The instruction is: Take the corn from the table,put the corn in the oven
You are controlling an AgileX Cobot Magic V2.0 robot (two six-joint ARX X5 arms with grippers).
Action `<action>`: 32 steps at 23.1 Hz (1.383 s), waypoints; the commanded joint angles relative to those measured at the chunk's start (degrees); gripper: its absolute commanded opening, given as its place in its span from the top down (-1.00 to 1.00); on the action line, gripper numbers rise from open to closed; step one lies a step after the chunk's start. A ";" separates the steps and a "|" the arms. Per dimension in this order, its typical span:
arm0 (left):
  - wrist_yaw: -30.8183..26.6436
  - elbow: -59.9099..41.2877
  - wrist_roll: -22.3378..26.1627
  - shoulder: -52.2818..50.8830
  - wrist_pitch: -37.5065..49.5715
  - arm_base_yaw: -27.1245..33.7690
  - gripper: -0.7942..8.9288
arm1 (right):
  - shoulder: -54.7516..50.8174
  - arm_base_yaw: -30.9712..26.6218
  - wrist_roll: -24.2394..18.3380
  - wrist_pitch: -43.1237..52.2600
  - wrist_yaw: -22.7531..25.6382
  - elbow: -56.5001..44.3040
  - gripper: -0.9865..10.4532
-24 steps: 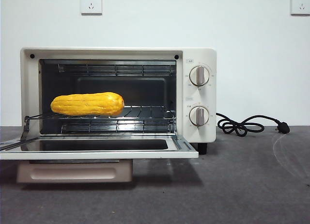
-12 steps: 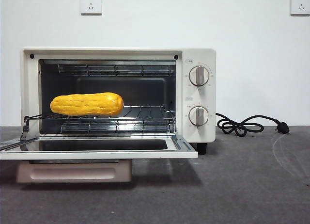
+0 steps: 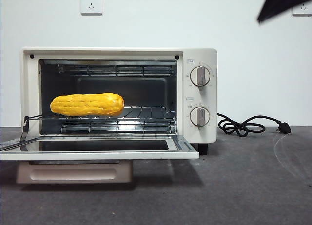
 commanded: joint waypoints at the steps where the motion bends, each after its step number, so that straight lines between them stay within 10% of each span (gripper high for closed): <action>1: 0.22 -0.59 1.51 2.86 0.37 0.61 0.85 | 0.13 0.00 -0.46 2.27 -0.96 -3.56 0.84; 26: -7.17 -0.59 4.66 34.77 -5.46 -3.19 0.85 | 0.13 0.00 -0.61 6.88 -2.47 -8.33 0.84; 32: 5.77 -0.57 7.15 35.45 -6.51 -3.45 0.85 | 0.13 0.00 -0.61 6.84 -2.47 -8.33 0.84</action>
